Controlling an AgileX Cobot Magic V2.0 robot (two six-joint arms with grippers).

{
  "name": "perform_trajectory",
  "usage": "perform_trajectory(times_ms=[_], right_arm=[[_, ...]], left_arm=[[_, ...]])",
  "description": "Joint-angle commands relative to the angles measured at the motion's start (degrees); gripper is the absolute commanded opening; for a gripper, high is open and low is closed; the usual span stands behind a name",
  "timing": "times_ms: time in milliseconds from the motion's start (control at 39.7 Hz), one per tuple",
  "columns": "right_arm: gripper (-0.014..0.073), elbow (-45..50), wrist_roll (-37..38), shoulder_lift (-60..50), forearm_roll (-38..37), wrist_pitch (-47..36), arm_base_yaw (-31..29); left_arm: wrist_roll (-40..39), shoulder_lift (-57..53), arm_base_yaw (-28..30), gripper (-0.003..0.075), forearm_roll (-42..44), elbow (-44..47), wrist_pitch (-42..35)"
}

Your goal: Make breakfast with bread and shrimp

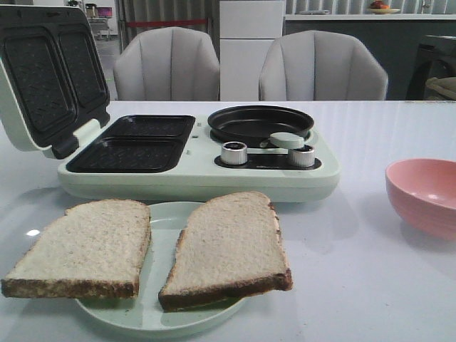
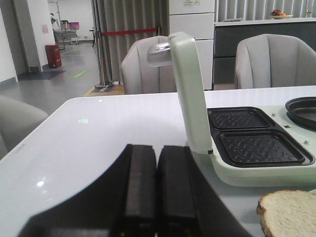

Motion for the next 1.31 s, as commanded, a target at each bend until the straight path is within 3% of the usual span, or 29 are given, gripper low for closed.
perform_trajectory(times_ms=[0, 1009, 1286], right_arm=[[0.0046, -0.95, -0.26, -1.3, 0.21, -5.17, 0.18], [0.0046, -1.48, -0.2, -1.3, 1.35, -7.21, 0.18], [0.0046, -14.12, -0.26, -0.83, 4.54, 1.29, 0.18]], left_arm=[[-0.02, -1.31, -0.4, 0.0101, -0.46, 0.47, -5.0], [-0.02, -1.31, -0.4, 0.0101, -2.52, 0.28, -6.25], [-0.02, 0.18, -0.4, 0.0101, -2.52, -8.71, -6.29]])
